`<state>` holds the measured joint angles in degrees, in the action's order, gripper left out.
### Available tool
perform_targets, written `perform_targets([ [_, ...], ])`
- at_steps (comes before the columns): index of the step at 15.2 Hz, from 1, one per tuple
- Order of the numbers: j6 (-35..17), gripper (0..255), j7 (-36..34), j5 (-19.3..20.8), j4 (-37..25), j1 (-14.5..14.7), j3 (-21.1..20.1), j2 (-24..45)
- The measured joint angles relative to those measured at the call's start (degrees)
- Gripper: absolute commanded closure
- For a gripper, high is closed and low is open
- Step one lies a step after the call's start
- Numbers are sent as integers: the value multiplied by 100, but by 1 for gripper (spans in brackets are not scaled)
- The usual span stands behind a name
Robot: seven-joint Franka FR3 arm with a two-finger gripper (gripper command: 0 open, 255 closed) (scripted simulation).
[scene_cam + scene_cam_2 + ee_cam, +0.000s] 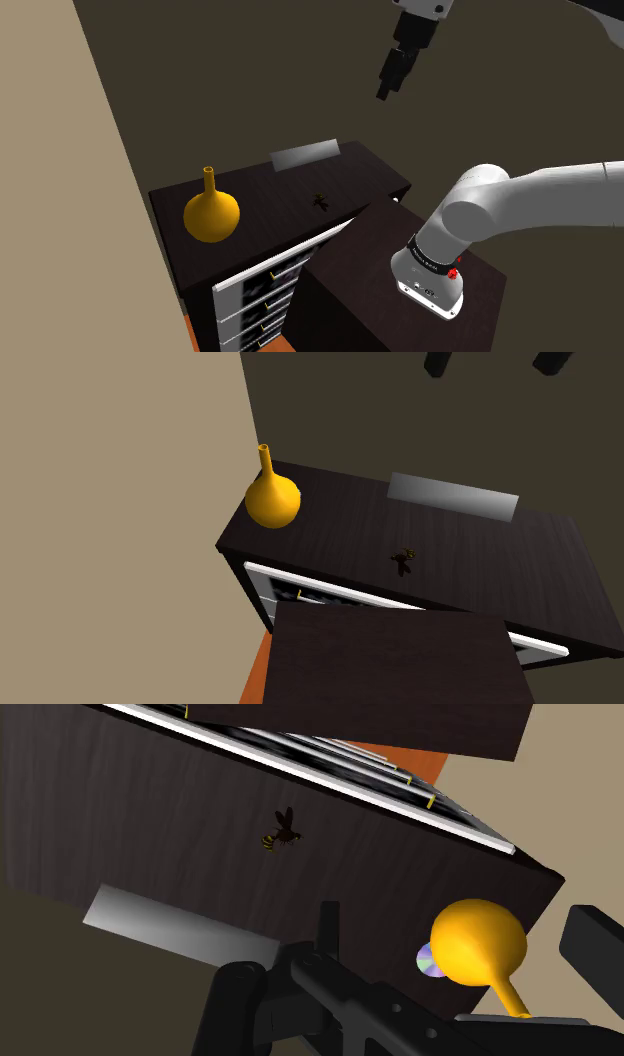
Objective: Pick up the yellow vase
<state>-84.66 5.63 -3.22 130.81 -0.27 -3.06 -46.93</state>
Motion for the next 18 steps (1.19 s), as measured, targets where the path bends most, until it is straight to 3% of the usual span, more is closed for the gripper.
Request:
perform_targets([
  [3,-193,0,-122,-64,75,8,-105,97],
  [11,-1602,0,-979,-442,514,71,-870,896],
  [18,-2819,0,-1771,-507,458,27,-1550,2007],
])
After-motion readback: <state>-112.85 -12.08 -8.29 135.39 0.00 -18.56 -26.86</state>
